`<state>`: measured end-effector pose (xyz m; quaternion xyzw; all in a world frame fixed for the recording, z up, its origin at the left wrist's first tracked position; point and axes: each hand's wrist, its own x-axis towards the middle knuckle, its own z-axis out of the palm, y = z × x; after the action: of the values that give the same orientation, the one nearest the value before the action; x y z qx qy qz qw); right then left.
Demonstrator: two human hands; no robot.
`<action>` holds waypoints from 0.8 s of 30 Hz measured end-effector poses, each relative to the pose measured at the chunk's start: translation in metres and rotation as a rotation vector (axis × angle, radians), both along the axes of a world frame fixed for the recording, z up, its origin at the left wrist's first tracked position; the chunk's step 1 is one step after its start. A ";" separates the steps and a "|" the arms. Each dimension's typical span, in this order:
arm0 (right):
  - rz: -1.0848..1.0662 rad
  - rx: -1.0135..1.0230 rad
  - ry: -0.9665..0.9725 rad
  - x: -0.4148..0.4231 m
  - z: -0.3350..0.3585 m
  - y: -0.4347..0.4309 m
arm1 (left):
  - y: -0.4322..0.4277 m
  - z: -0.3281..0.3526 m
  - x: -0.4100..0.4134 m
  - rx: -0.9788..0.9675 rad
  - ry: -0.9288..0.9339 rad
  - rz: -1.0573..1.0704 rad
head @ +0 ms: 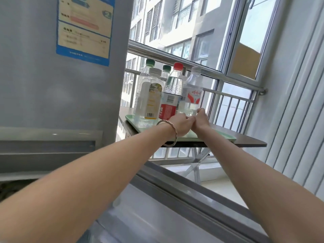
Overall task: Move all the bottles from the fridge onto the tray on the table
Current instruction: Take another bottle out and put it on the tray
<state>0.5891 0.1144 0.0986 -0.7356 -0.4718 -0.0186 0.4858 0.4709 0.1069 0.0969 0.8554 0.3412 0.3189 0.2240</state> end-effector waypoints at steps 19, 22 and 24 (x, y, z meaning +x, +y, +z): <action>0.234 0.144 -0.421 -0.157 0.018 -0.103 | -0.074 0.032 -0.174 0.458 0.432 0.354; 0.325 0.108 -0.410 -0.201 0.007 -0.115 | -0.091 0.023 -0.227 0.465 0.521 0.405; 0.375 0.028 -0.396 -0.231 -0.004 -0.119 | -0.100 0.009 -0.259 0.437 0.540 0.434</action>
<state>0.3583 -0.0047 0.0941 -0.6107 -0.6852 -0.0781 0.3891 0.2119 0.0069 0.1058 0.8441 0.4844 0.1875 -0.1331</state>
